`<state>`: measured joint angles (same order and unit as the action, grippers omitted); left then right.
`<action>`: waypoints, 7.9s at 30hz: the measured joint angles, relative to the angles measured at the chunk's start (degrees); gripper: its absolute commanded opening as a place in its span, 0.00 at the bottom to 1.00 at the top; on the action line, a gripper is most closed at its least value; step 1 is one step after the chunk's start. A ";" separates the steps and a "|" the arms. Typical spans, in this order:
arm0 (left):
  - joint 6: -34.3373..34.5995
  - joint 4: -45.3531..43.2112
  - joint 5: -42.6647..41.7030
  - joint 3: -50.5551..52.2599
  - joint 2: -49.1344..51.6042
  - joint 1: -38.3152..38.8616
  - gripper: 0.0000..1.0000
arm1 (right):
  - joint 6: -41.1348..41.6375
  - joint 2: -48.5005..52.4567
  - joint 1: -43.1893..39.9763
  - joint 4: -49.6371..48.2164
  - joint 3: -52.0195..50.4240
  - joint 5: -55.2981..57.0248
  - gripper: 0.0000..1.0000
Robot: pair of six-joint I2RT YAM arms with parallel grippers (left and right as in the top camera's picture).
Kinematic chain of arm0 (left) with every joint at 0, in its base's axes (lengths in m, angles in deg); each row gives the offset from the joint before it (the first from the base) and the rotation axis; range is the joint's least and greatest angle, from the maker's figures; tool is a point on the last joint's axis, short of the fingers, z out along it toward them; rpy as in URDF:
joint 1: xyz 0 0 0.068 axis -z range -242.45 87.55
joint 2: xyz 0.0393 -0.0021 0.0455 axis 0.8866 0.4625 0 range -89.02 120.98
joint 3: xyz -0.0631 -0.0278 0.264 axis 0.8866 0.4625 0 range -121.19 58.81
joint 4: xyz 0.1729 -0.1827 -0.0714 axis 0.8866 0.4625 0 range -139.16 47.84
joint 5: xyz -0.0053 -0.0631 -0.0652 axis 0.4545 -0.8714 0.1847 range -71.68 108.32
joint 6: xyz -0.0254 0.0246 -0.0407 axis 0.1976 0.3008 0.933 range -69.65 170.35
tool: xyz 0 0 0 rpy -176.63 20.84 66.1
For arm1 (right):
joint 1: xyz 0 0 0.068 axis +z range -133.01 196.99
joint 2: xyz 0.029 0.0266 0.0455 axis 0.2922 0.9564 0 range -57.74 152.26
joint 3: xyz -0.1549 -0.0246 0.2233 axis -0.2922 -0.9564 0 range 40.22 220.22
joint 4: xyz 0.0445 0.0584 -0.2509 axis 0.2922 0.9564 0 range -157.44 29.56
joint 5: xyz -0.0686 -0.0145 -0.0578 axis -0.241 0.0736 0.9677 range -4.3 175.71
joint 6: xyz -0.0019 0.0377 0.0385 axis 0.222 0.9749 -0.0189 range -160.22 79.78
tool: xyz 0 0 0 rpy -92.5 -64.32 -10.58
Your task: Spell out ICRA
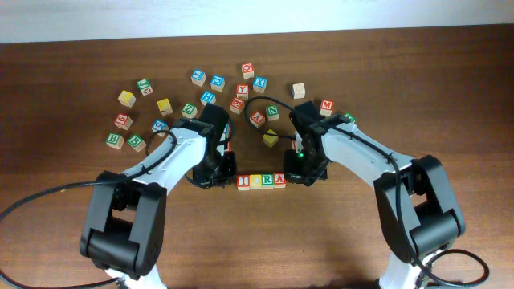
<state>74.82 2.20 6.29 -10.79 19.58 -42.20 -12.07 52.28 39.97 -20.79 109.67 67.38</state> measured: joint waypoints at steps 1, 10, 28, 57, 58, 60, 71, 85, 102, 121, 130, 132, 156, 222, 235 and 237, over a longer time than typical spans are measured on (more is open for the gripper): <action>0.00 0.00 0.00 0.00 0.00 0.00 0.07 | -0.02 0.00 0.00 -0.87 -0.57 -0.02 0.04; 0.02 -0.22 -1.27 0.02 0.00 0.00 0.09 | -0.02 0.00 0.00 -1.77 -1.51 -1.36 0.04; 0.02 -2.80 -2.45 0.04 0.00 0.85 0.04 | 0.17 0.00 0.00 -2.58 -1.55 -4.17 0.04; 0.17 -0.68 1.73 -0.02 -8.26 -1.90 0.00 | -3.13 -8.13 -8.48 17.99 5.16 -3.19 0.04; 0.20 0.57 2.23 -0.02 -11.10 -1.90 0.00 | -3.19 -11.74 -8.48 19.32 5.25 -2.51 0.04; 0.20 2.47 3.23 -0.04 -16.15 -1.90 0.00 | -3.32 -21.29 -8.48 22.84 5.64 -0.11 0.04; 0.20 12.90 5.92 -0.13 -32.96 1.20 0.53 | -1.77 -60.00 -8.48 33.99 0.85 6.86 0.05; 0.39 12.94 6.56 -0.13 -32.98 1.20 0.99 | 0.61 -67.45 -8.48 33.57 -3.48 8.00 0.98; 0.39 12.94 6.56 -0.13 -32.98 1.20 0.99 | 0.61 -67.45 -8.48 33.57 -3.48 8.00 0.98; 0.37 12.98 6.75 -0.13 -32.96 1.20 0.99 | -9.53 -24.46 -8.48 11.80 0.83 -6.73 0.75; 0.37 12.94 6.75 -0.15 -32.98 1.20 0.99 | -9.09 -2.27 -8.48 -2.14 4.44 -18.93 0.04; 0.39 12.96 6.75 -0.15 -32.98 1.20 0.99 | -8.50 -2.25 -8.39 -4.57 4.55 -18.27 0.04; 0.39 12.96 6.75 -0.15 -32.98 1.20 0.99 | 3.39 -0.70 5.99 -4.92 4.55 5.66 0.04; 0.37 12.96 6.75 -0.15 -32.98 1.20 0.99 | 3.37 -0.66 5.99 -7.04 2.69 1.73 0.04; 0.39 12.94 6.75 -0.15 -32.98 1.20 0.99 | 2.64 -4.94 2.32 -1.20 6.27 1.64 0.11; 0.39 12.92 6.75 -0.15 -32.98 1.20 0.99 | 1.64 -12.55 -1.09 3.37 8.28 3.13 0.29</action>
<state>75.21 15.11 13.04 -10.94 -13.40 -41.00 -10.44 39.73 38.88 -17.42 117.96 70.50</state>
